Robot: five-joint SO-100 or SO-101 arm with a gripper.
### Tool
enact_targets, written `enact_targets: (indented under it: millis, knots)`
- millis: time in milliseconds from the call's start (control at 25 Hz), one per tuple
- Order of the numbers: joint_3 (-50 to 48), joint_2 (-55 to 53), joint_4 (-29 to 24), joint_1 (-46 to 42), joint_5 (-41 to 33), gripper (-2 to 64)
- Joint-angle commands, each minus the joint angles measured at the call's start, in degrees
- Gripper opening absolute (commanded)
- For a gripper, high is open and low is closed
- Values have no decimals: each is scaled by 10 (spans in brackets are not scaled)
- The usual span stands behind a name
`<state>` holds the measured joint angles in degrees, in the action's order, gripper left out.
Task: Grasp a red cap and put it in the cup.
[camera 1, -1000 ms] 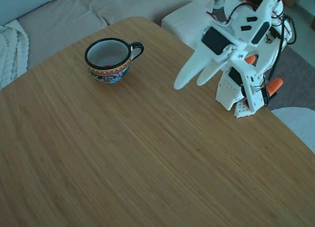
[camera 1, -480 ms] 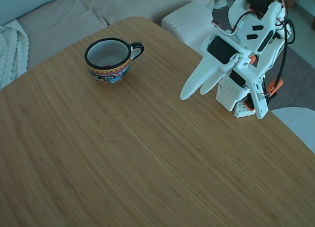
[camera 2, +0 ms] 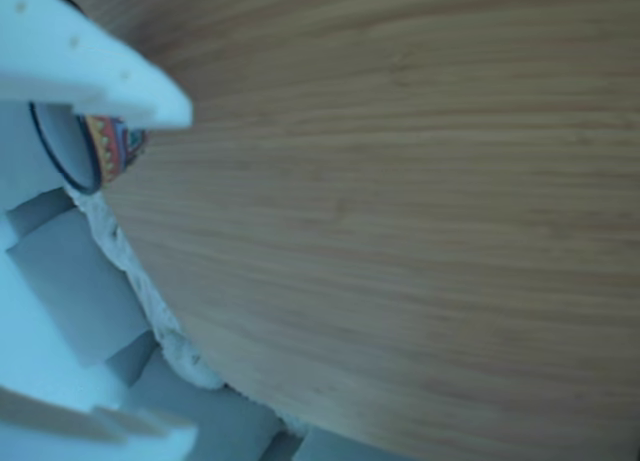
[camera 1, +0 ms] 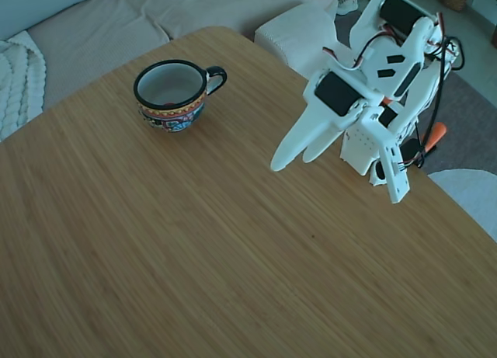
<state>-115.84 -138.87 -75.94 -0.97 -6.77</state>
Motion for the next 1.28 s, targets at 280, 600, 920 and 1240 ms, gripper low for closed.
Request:
enact_targets:
  millis: [280,600,920,1240]
  knots:
    - [-33,-9,33,-33,1,356]
    - [-69,-9,64,-47,2,356]
    - [-107,-122,54,-50,-1,356]
    - [-107,-143,35,-46,0,356]
